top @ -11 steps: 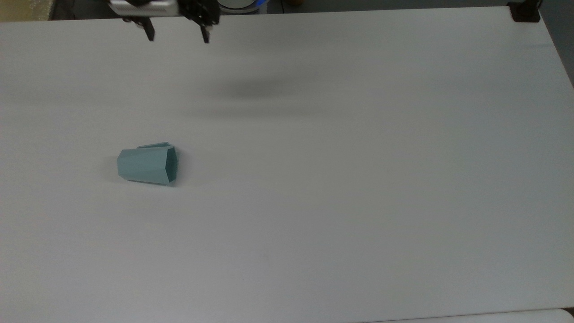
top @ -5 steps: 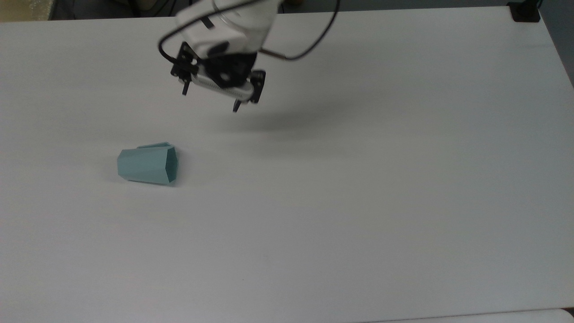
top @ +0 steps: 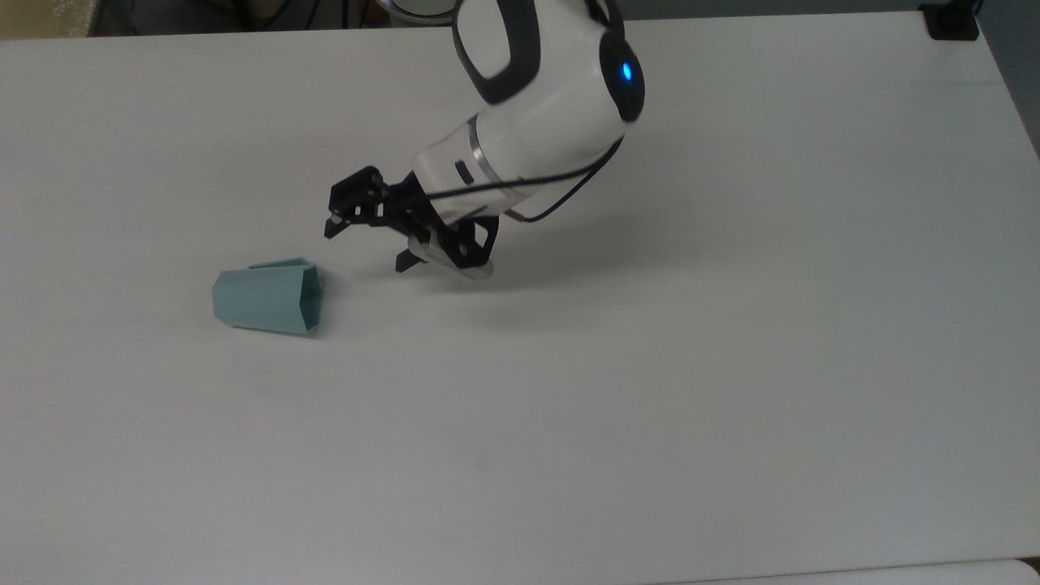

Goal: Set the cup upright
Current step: 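Move the open gripper down toward the teal cup lying on its side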

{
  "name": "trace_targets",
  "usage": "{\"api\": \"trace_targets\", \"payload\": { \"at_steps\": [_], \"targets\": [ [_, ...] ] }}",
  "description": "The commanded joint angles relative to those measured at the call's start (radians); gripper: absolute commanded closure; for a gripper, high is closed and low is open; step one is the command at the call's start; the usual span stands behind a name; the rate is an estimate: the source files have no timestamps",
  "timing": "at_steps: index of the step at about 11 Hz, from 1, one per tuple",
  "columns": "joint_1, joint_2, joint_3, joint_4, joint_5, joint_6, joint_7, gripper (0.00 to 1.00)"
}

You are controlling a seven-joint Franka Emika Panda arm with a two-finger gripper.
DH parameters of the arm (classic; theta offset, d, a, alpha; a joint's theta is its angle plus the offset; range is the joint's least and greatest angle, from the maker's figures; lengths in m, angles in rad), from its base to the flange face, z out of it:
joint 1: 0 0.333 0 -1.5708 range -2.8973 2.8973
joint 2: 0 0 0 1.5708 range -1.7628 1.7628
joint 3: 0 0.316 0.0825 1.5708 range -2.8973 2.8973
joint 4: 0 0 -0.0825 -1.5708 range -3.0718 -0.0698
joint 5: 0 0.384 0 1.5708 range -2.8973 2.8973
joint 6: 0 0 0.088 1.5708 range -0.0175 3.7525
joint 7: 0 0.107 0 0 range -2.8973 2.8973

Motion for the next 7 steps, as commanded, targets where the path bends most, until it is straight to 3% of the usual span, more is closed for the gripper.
{"api": "trace_targets", "payload": {
  "at_steps": [1, 7],
  "targets": [
    [-0.009, 0.068, -0.002, 0.033, -0.113, 0.012, 0.011, 0.0],
    [-0.083, 0.128, -0.004, 0.04, -0.154, 0.028, 0.026, 0.0]
  ]
}}
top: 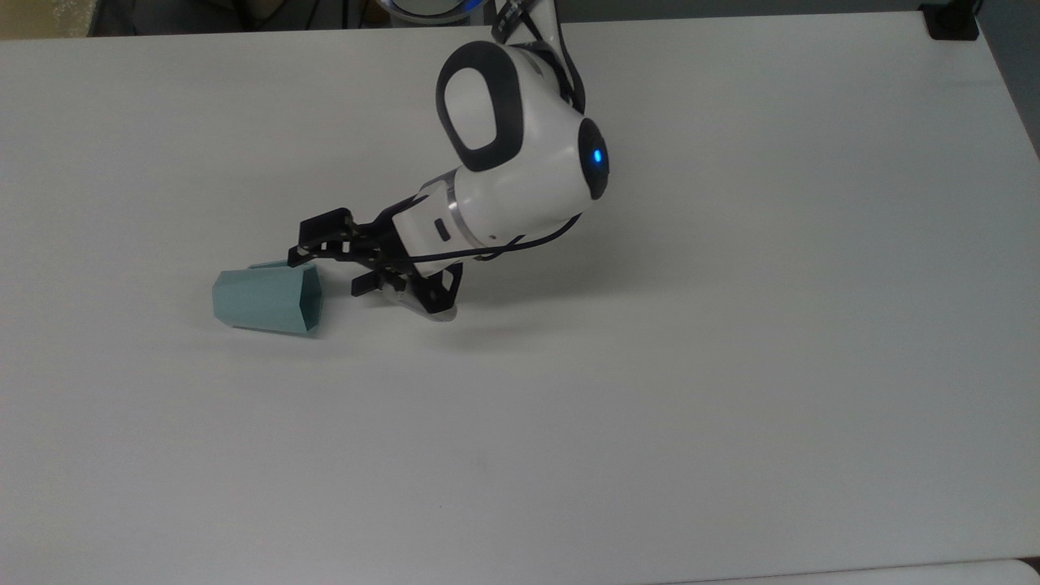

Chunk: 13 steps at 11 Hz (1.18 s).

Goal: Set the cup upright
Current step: 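Move the open gripper down toward the teal cup lying on its side, then close the gripper around the body of the teal cup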

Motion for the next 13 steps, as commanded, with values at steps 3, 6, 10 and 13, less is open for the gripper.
{"api": "trace_targets", "payload": {
  "at_steps": [3, 6, 10, 13],
  "targets": [
    [-0.055, 0.04, -0.001, 0.031, -0.051, 0.055, 0.024, 0.01],
    [-0.06, 0.04, -0.004, 0.026, -0.054, 0.053, 0.025, 0.28],
    [-0.074, 0.04, -0.009, 0.023, -0.065, 0.055, 0.025, 0.32],
    [-0.074, 0.048, -0.007, 0.002, -0.08, 0.053, 0.028, 0.49]
  ]
}}
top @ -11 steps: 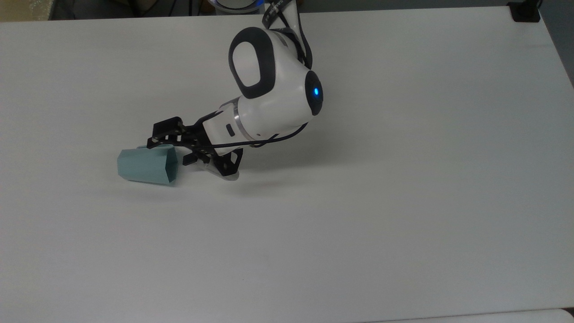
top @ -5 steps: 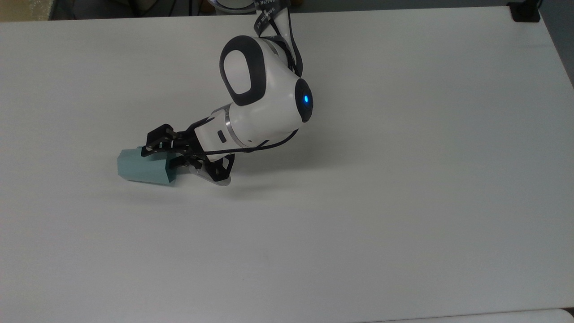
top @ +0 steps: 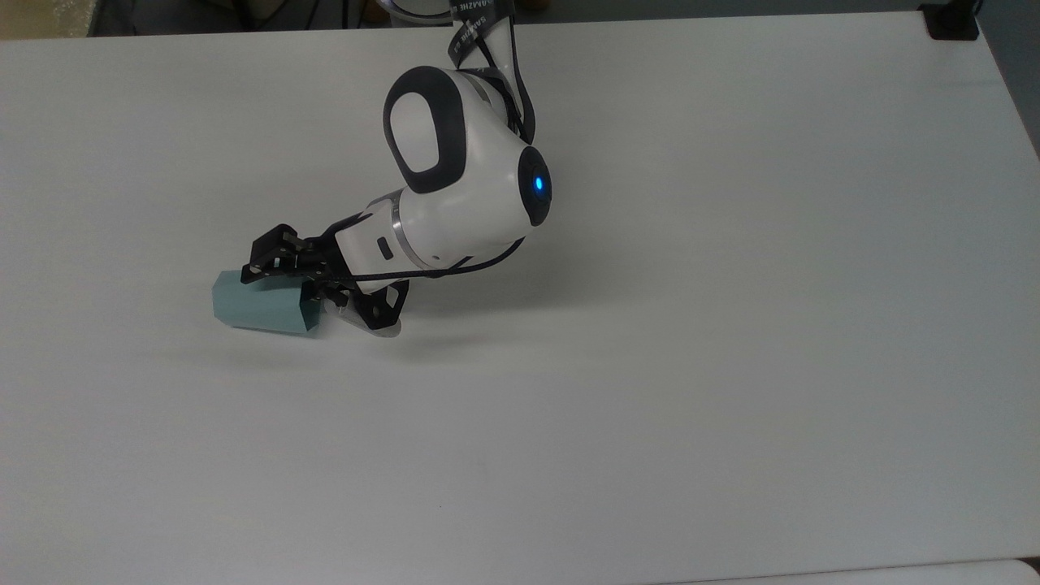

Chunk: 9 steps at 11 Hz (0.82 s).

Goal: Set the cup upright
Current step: 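Close the gripper around the body of the teal cup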

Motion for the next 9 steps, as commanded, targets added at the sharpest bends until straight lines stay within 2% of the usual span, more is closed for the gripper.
{"api": "trace_targets", "payload": {
  "at_steps": [1, 2, 3, 4, 9],
  "targets": [
    [0.008, 0.018, -0.003, -0.008, -0.032, 0.012, 0.043, 0.62],
    [0.01, 0.021, -0.001, -0.014, -0.055, 0.011, 0.065, 0.76],
    [0.011, 0.022, -0.001, -0.023, -0.062, 0.01, 0.072, 0.96],
    [0.011, 0.022, -0.001, -0.026, -0.064, 0.01, 0.073, 1.0],
    [0.006, 0.002, 0.0, -0.025, -0.052, 0.003, 0.071, 1.0]
  ]
}}
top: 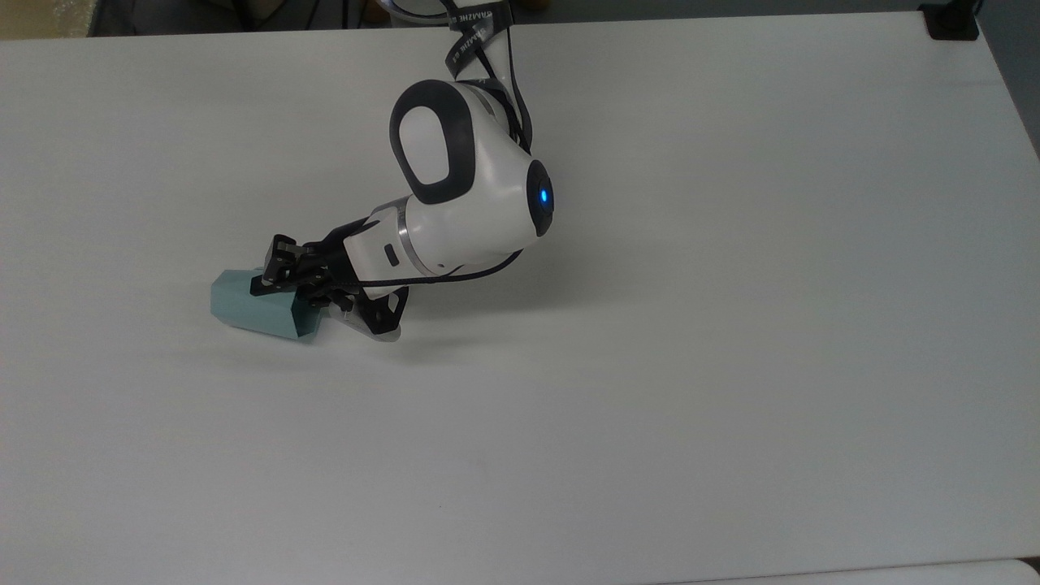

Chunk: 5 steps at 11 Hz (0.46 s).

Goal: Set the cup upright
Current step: 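Close the gripper around the body of the teal cup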

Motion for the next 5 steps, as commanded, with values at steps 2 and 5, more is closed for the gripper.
{"api": "trace_targets", "payload": {
  "at_steps": [2, 5],
  "targets": [
    [-0.005, -0.115, 0.003, -0.045, 0.047, 0.01, 0.021, 1.0],
    [-0.044, -0.27, 0.004, -0.084, 0.204, 0.022, -0.026, 1.0]
  ]
}}
